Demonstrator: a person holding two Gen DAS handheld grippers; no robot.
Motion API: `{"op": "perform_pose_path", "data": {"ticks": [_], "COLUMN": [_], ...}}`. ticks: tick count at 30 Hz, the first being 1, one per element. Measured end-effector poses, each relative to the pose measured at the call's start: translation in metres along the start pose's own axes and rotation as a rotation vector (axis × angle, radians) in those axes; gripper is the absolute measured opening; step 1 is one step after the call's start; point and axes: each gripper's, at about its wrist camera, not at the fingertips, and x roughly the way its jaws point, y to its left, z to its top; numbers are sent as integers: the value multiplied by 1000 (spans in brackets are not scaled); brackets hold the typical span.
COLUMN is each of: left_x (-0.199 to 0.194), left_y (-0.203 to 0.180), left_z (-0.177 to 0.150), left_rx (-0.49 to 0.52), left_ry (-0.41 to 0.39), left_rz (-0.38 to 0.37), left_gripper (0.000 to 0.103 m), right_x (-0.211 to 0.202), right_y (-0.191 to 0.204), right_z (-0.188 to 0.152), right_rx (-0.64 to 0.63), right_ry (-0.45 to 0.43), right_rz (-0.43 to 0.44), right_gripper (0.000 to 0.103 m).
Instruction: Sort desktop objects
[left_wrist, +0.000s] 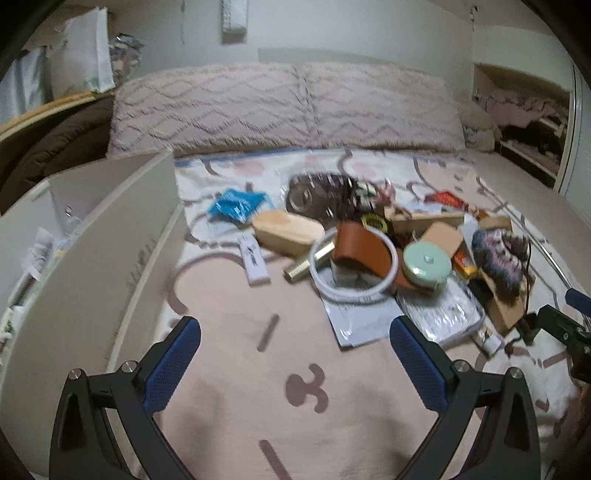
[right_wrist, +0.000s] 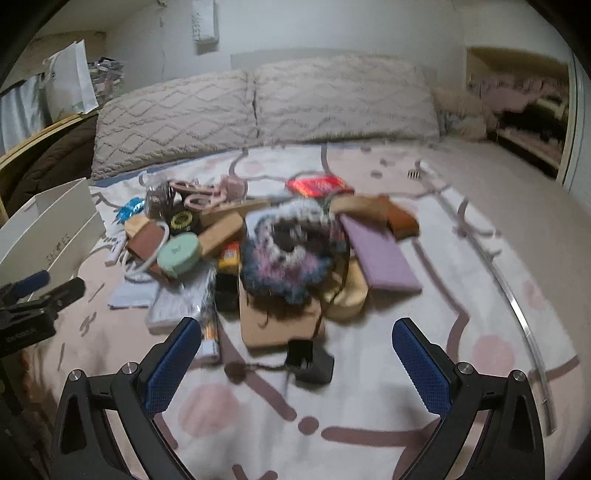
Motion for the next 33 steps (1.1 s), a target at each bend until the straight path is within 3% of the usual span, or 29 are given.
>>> {"op": "perform_pose_path", "data": {"ticks": [7,10,15,21,27,33], "left_x": [19,26,39,43,45,42], "left_y": [-7,-7,1,0,0,-9], "left_z": [-8,-12,-17,-23,-24,-17], "left_rx": [11,8,-31,-26,-30,0], "left_ry": [62,88,142,151,174,166], "left_rz": [2,2,8,22,14,-55], "left_gripper": [103,103,103,103,103,103], "right_x": [9,12,25,27,29,31], "right_y": [-14,-20,-21,-12,-13,-17], "right_z": [-14,-16,-21,-24,-25,-26], "right_rx": [44,74,99,53,46,71], "right_ry": [49,66,122,114,109,107], "right_rz": [17,41,50,36,70,120], "right_gripper": [100,89,59,41,35,35]}}
